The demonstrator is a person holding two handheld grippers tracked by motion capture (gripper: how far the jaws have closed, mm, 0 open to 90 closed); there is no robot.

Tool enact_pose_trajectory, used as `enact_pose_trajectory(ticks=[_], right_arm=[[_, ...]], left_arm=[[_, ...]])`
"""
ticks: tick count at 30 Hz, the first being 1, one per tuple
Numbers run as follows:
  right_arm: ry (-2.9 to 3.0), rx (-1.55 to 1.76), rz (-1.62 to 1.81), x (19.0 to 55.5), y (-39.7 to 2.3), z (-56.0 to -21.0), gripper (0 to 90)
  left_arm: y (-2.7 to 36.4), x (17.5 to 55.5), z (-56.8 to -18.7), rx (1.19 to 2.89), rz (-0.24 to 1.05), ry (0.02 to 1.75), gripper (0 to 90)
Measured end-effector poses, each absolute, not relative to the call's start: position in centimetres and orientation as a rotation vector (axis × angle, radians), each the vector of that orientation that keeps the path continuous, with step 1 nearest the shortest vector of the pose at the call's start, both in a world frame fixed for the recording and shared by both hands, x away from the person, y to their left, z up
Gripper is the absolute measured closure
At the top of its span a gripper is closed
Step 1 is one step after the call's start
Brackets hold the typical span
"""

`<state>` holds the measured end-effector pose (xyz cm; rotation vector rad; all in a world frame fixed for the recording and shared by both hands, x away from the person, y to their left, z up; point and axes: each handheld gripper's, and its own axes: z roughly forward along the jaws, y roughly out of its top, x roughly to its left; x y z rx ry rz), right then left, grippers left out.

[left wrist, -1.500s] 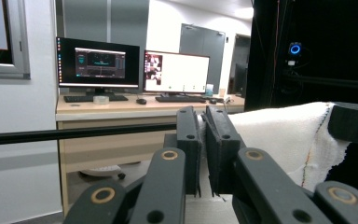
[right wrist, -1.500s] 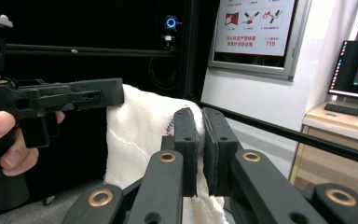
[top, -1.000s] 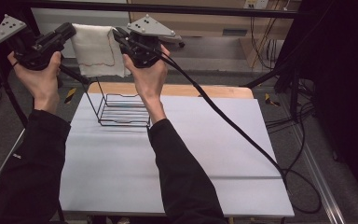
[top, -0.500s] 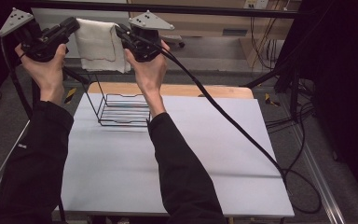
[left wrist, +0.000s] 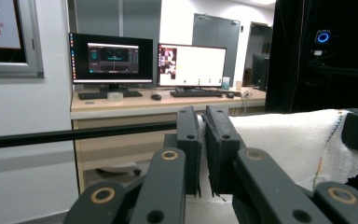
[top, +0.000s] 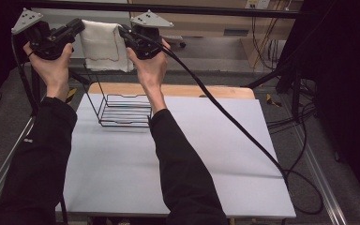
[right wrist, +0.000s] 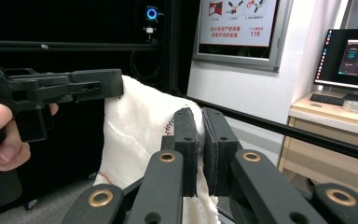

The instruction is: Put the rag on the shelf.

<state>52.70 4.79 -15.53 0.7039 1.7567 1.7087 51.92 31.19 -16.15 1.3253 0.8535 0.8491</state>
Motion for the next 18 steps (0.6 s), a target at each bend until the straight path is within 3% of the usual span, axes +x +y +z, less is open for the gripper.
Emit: enact_pose_trajectory(ticks=[18], right_arm=[[1.823,0.727,1.645,53.0,5.1,-17.2,85.2]], left_arm=[[31.5,52.3,-18.6,1.372,0.829,0.869,84.6]])
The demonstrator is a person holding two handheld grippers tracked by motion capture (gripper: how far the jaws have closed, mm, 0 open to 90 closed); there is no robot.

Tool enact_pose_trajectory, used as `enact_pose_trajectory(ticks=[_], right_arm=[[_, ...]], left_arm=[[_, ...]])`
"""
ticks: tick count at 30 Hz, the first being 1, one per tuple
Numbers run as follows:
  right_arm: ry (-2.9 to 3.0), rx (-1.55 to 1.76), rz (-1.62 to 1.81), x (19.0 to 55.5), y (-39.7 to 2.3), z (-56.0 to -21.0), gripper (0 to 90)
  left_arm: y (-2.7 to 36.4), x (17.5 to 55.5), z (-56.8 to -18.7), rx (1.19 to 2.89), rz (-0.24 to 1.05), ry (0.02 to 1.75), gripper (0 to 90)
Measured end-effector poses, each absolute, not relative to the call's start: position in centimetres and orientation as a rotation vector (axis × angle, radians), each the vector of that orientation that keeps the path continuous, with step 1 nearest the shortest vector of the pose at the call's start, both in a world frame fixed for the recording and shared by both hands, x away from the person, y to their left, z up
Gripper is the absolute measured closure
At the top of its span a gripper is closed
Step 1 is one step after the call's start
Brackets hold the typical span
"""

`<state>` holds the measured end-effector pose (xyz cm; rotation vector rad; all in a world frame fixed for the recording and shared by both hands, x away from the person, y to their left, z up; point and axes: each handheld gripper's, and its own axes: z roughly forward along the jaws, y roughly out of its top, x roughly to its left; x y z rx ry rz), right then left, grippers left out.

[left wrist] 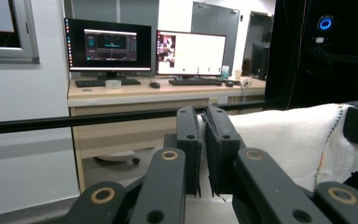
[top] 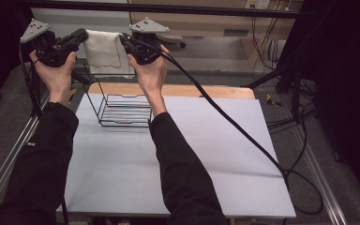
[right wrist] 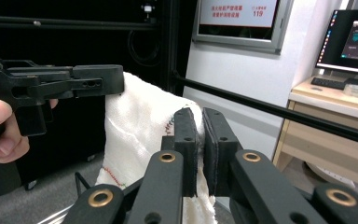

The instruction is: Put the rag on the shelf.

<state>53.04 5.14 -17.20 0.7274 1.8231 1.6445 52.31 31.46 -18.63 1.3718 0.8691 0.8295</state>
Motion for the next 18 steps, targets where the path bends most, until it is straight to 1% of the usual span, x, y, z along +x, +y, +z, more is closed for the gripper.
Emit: enact_pose_trajectory(ticks=[11,18], right_arm=[[1.87,0.748,1.637,52.4,5.2,-19.0,85.2],[1.9,0.736,1.613,51.6,5.5,-19.5,85.2]], left_arm=[[31.9,50.9,-20.6,1.403,0.814,0.87,84.6],[32.3,50.3,-21.4,1.418,0.807,0.876,84.6]])
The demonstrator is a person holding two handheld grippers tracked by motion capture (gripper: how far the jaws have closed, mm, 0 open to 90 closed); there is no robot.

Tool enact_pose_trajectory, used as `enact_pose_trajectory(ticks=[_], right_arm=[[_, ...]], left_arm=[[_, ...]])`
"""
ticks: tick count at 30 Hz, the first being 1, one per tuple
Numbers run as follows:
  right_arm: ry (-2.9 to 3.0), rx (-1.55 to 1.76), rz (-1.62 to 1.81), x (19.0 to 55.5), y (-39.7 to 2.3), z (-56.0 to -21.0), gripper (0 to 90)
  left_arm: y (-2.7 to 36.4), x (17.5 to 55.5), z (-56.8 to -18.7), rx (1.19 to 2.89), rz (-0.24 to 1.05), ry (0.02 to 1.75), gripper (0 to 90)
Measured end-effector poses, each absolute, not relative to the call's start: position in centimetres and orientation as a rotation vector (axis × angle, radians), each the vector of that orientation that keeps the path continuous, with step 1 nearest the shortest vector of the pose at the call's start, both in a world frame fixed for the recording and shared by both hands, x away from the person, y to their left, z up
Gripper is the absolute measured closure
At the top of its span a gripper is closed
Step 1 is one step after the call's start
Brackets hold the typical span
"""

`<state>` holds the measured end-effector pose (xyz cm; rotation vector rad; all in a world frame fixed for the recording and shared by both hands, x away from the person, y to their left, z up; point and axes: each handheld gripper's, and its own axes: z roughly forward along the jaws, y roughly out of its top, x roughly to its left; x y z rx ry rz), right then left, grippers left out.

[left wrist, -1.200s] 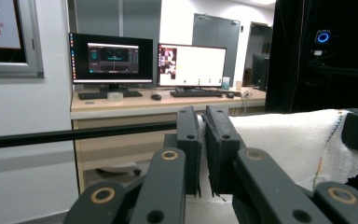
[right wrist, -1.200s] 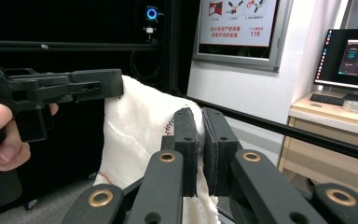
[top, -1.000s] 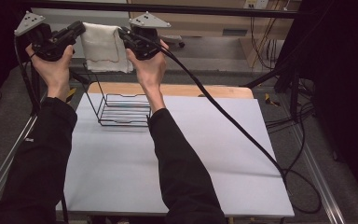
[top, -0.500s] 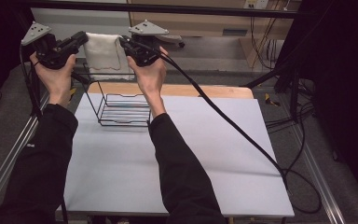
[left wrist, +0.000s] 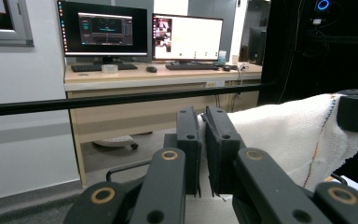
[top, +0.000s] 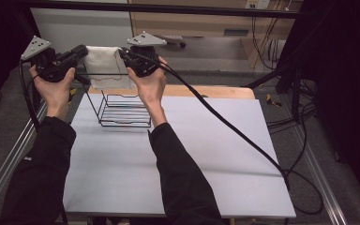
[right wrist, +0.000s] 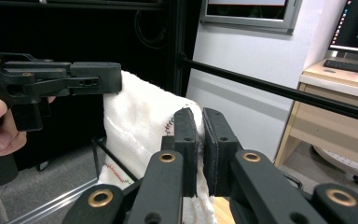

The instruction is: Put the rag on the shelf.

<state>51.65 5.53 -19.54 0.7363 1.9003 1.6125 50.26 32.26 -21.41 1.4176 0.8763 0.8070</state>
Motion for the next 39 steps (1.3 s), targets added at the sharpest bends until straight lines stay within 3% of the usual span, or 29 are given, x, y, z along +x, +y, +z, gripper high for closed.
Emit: enact_pose_trajectory(ticks=[39], right_arm=[[2.052,0.666,1.532,47.9,4.6,-22.5,85.1]], left_arm=[[32.3,45.7,-23.7,1.533,0.758,0.869,79.8]])
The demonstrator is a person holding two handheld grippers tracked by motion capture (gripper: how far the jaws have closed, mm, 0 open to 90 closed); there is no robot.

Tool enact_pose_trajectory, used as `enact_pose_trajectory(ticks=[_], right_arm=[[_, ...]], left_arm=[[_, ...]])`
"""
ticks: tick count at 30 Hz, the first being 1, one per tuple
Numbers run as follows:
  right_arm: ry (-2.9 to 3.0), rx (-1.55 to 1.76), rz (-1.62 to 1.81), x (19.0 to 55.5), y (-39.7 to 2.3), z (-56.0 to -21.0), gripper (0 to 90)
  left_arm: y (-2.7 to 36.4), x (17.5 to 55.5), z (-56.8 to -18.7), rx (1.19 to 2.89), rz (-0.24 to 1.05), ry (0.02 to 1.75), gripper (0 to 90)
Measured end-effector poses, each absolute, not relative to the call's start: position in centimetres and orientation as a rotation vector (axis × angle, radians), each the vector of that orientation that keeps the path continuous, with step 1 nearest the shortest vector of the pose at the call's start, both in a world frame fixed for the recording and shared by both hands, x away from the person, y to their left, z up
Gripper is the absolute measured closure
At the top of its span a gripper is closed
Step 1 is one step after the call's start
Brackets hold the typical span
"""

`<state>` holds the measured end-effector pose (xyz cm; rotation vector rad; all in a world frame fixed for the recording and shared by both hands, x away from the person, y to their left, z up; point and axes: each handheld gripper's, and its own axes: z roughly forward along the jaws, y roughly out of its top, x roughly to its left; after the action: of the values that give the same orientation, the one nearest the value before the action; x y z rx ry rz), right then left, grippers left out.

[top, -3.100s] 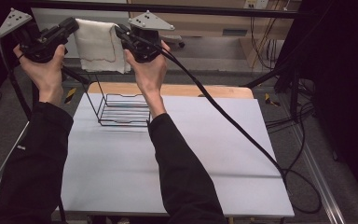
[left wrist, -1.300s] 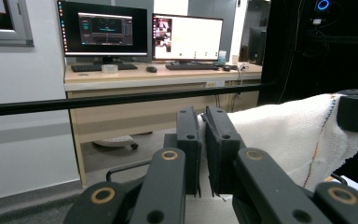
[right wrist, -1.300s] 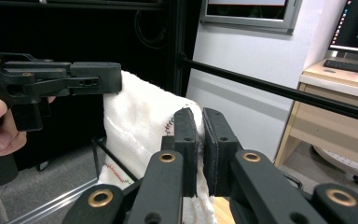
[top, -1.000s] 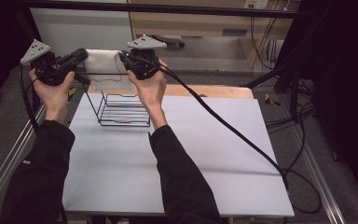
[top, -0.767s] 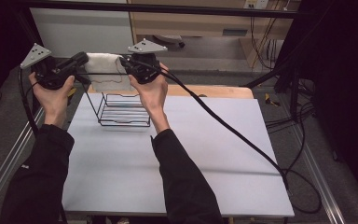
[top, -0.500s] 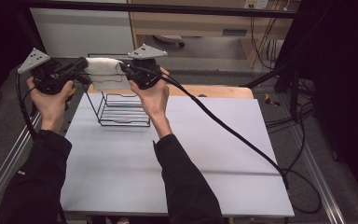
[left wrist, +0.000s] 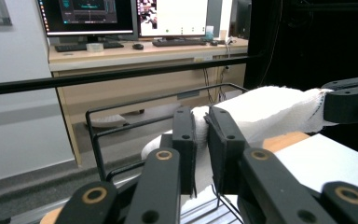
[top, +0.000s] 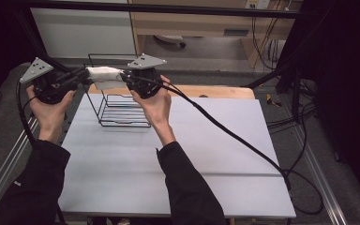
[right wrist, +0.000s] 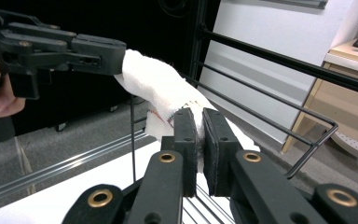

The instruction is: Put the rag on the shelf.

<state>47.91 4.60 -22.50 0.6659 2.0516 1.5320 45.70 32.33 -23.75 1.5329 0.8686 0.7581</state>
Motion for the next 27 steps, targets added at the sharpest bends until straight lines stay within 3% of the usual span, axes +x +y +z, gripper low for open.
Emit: enact_pose_trajectory(ticks=[6,13,27], right_arm=[[2.066,0.65,1.523,47.7,4.6,-22.9,85.0],[2.075,0.636,1.509,47.6,4.7,-23.2,85.0],[2.1,0.631,1.501,47.6,4.5,-23.8,84.6]], left_arm=[[33.1,45.0,-22.2,1.528,0.761,0.886,77.1],[32.6,46.0,-20.4,1.607,0.725,0.921,87.4],[31.7,47.4,-21.4,1.71,0.638,0.921,90.0]])
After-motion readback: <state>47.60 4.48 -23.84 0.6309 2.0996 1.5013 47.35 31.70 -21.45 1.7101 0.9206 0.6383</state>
